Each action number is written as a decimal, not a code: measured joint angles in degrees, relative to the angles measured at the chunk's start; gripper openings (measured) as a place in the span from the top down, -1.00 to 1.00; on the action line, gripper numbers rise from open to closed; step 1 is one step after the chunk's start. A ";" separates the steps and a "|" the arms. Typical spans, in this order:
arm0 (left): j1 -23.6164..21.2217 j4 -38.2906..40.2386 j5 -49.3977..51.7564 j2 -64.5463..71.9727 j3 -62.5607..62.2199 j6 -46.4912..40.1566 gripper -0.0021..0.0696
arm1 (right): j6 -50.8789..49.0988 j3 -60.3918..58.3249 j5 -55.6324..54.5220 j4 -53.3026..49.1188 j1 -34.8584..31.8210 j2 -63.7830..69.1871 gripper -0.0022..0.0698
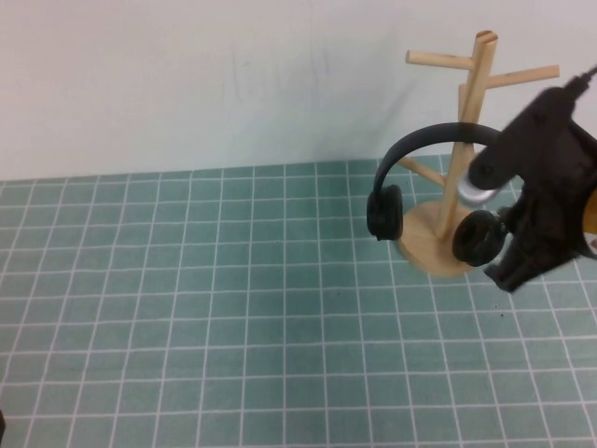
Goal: Take out the headphones from the headphone stand
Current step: Pick up the headphones from the headphone stand
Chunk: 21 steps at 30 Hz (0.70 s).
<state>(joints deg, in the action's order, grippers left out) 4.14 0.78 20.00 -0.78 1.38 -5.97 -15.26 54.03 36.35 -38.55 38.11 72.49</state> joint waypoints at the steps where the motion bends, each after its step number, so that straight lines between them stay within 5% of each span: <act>1: 0.00 0.00 0.00 0.00 0.00 0.00 0.94 | -1.30 -0.01 -0.89 -2.30 0.03 0.54 0.20; 4: 0.00 0.00 0.00 0.00 0.00 0.00 0.94 | -6.35 -0.01 -2.62 -8.92 -0.35 2.25 -0.22; 7: 0.00 0.00 0.00 0.00 0.00 0.00 0.94 | -8.87 -0.01 -4.46 -13.70 -2.25 3.86 -0.41; 21: 0.00 0.00 0.00 0.00 0.00 0.00 0.94 | -15.28 -0.01 -11.31 -27.19 -8.58 12.29 -0.48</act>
<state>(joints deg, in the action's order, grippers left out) 4.14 0.78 20.00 -0.78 1.38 -5.97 -30.55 54.02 25.04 -65.74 29.53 84.77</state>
